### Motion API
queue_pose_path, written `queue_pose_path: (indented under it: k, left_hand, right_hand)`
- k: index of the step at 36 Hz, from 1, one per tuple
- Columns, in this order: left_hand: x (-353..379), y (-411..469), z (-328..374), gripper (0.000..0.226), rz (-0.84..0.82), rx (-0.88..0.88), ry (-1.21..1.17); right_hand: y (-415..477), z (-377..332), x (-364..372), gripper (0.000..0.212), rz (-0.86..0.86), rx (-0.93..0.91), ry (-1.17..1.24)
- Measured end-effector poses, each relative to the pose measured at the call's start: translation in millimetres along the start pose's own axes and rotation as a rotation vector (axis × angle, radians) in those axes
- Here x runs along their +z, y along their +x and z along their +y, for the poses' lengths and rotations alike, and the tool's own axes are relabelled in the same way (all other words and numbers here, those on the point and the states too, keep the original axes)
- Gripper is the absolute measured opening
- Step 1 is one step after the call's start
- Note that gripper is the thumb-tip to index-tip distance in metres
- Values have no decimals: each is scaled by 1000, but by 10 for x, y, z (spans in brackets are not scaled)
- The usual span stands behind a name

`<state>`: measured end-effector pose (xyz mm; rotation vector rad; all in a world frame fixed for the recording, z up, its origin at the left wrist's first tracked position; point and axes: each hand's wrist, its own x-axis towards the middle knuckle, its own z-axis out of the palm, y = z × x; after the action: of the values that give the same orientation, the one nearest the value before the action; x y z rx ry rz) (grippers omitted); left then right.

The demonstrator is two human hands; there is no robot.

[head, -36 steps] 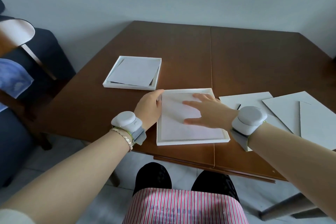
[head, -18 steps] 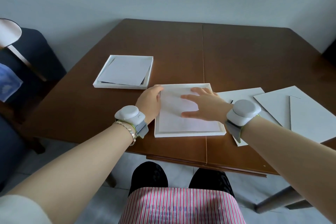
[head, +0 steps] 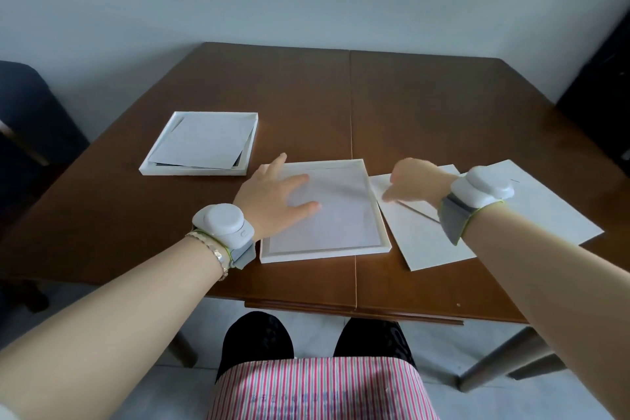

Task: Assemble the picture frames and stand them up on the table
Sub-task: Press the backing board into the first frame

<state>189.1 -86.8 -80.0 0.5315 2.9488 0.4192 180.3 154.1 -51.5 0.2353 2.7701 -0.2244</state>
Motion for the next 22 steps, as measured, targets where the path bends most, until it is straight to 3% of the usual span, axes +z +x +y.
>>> queue_pose_path:
  k: [9,12,22]
  left_hand:
    - [8,66,23,70,-100,-61,118]
    - [1,70,33,70,-111,-66,120]
    - [-23,53,37,71,-136,-72,89]
  right_hand:
    - [-150,121,46,27,16,67,-155]
    - [-175,136,46,40,62,36,-147]
    - [-184,234,-64,46,97,-49,-73]
